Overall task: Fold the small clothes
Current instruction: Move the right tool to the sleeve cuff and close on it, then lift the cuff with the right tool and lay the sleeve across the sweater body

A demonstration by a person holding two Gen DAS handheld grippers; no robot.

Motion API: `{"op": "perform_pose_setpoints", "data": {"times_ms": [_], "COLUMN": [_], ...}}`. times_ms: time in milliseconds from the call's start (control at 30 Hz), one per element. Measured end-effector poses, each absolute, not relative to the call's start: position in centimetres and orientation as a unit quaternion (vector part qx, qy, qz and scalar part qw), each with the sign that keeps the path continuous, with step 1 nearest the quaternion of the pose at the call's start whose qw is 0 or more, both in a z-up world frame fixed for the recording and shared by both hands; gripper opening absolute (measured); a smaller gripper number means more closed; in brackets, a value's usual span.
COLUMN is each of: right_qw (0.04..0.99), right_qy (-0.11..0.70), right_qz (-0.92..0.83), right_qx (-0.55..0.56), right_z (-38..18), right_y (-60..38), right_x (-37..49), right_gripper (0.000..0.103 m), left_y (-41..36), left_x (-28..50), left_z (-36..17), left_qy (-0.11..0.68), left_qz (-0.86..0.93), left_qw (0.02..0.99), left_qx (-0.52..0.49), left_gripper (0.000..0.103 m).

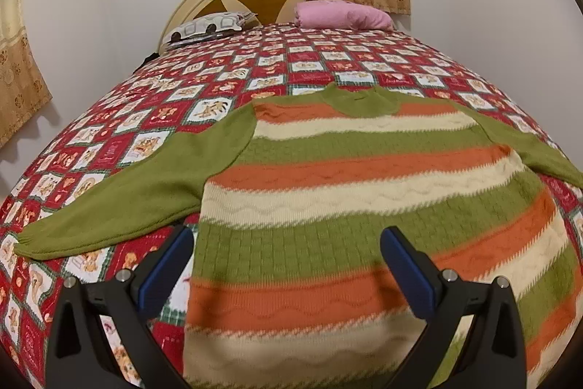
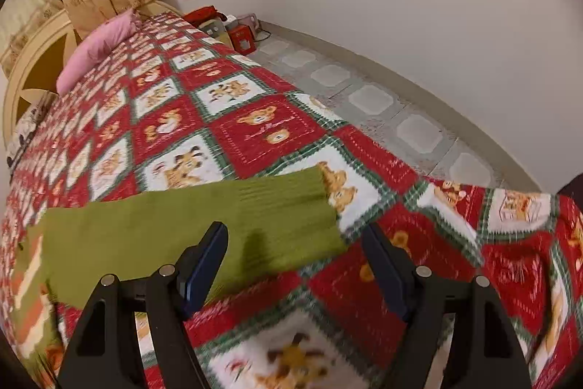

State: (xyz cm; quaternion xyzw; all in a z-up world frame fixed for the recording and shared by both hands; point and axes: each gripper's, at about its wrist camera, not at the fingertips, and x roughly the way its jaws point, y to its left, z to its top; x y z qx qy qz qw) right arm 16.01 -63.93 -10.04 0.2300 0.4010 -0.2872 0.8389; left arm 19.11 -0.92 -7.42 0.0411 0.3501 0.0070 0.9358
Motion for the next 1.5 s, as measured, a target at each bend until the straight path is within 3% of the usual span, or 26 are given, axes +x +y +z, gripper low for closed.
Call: {"op": "perform_pose_setpoints", "data": {"times_ms": [333, 400, 500, 1500], "right_qw": [0.835, 0.843, 0.848, 0.944], "right_qy": [0.424, 0.423, 0.430, 0.314], "right_qz": [-0.259, -0.240, -0.221, -0.094], "right_qx": [0.235, 0.227, 0.218, 0.038], "right_z": [-12.5, -12.3, -11.8, 6.1], "right_y": [-65.4, -65.0, -64.2, -46.7], "right_x": [17.9, 18.3, 18.9, 23.0], "right_gripper": [0.050, 0.028, 0.013, 0.012], "left_y": [-1.1, -1.2, -1.2, 0.1], "left_x": [20.8, 20.6, 20.5, 19.0], "left_z": [-9.1, -9.1, -9.0, -8.5], "left_qy": [0.372, 0.373, 0.370, 0.353], "left_qz": [0.019, 0.018, 0.016, 0.018], "left_qw": [0.927, 0.926, 0.927, 0.935], "left_qx": [0.049, 0.051, 0.050, 0.026], "left_gripper": [0.103, 0.103, 0.103, 0.103]}}
